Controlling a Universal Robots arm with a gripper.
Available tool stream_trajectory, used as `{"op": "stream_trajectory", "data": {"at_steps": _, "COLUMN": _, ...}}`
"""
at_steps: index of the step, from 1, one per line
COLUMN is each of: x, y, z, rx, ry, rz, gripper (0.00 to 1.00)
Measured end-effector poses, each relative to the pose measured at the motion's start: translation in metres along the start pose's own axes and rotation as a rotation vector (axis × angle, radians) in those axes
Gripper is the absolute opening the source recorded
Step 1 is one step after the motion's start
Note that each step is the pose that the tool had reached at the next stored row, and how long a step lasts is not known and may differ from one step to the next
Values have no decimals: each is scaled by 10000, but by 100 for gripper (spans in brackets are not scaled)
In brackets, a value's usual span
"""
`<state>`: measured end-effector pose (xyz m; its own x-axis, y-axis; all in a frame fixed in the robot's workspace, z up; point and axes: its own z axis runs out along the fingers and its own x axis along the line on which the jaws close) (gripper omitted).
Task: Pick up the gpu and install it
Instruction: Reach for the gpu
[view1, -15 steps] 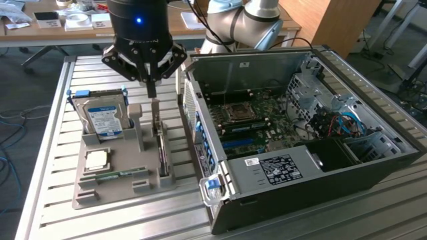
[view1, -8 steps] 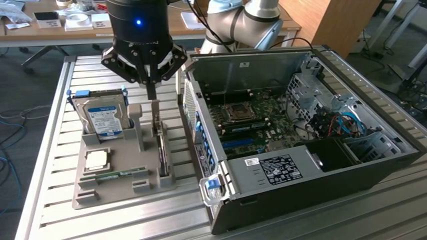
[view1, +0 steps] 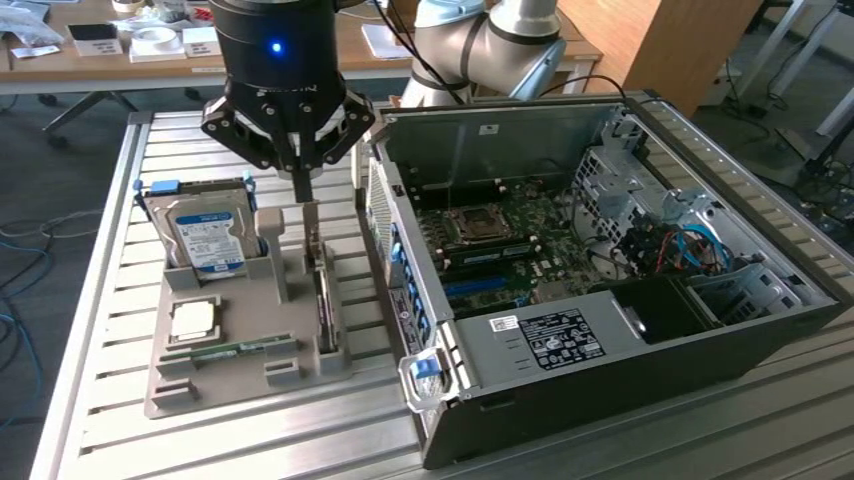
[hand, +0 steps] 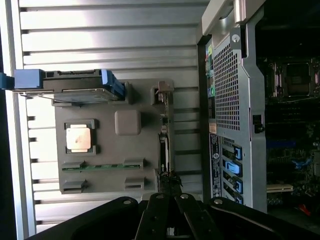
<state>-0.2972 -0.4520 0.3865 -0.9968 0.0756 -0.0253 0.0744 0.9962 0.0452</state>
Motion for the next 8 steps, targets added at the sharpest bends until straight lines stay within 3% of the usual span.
{"op": "stream_trajectory", "data": {"at_steps": 8, "x": -1, "y": -26, "z": -1, "rx": 0, "ry": 1, "rz": -2, "gripper": 11}}
